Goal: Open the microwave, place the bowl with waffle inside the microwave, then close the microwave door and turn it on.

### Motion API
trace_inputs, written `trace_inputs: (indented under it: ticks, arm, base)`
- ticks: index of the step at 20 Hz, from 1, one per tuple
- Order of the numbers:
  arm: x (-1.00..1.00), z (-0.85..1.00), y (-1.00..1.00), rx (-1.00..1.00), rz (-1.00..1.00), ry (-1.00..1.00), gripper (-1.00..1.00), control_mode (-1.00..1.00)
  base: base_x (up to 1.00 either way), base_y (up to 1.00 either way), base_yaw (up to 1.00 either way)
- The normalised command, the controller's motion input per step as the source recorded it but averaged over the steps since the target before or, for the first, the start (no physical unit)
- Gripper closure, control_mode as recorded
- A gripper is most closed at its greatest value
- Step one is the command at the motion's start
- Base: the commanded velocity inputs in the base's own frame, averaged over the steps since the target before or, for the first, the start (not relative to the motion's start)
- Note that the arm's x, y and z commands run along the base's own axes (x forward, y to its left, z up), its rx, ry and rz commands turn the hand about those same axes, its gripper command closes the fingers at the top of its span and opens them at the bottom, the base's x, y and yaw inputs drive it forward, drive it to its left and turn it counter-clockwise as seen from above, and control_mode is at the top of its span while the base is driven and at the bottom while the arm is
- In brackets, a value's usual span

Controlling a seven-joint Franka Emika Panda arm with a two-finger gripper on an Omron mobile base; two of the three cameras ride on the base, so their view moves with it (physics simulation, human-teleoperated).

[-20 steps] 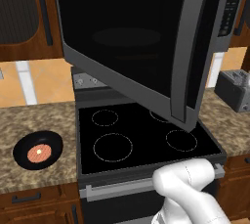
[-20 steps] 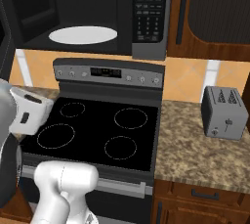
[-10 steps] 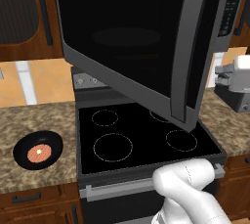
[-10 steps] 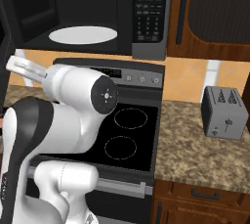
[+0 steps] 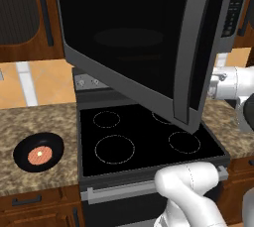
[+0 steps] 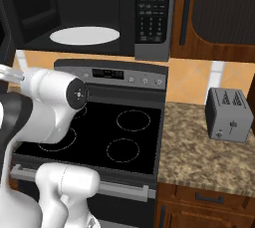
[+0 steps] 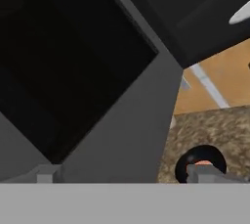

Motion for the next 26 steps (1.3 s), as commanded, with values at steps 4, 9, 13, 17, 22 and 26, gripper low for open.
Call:
trace_inputs:
  ticks: [4, 9, 13, 17, 22, 26]
  arm:
    - [-0.36, 0.21, 1.0, -0.01, 0.29, -0.04, -1.0, -1.0]
    - [-0.68, 0.23, 1.0, -0.05, 0.3, -0.12, -1.0, -1.0]
    - [-0.16, 0.12, 0.86, 0.0, 0.05, -0.1, -1.0, -1.0]
    - [0.17, 0.0, 0.58, 0.0, -0.06, -0.01, -1.0, -1.0]
    - [0.3, 0.0, 0.12, 0.0, -0.05, 0.07, -1.0, -1.0]
    - [0.37, -0.03, -0.25, 0.0, 0.0, 0.28, -1.0, -1.0]
  base:
    - [0.0, 0.0, 0.0]
    - [0.0, 0.0, 0.0]
    - [0.0, 0.0, 0.0]
    - [0.0, 0.0, 0.0]
    - [0.0, 0.0, 0.0]
    - [0.0, 0.0, 0.0]
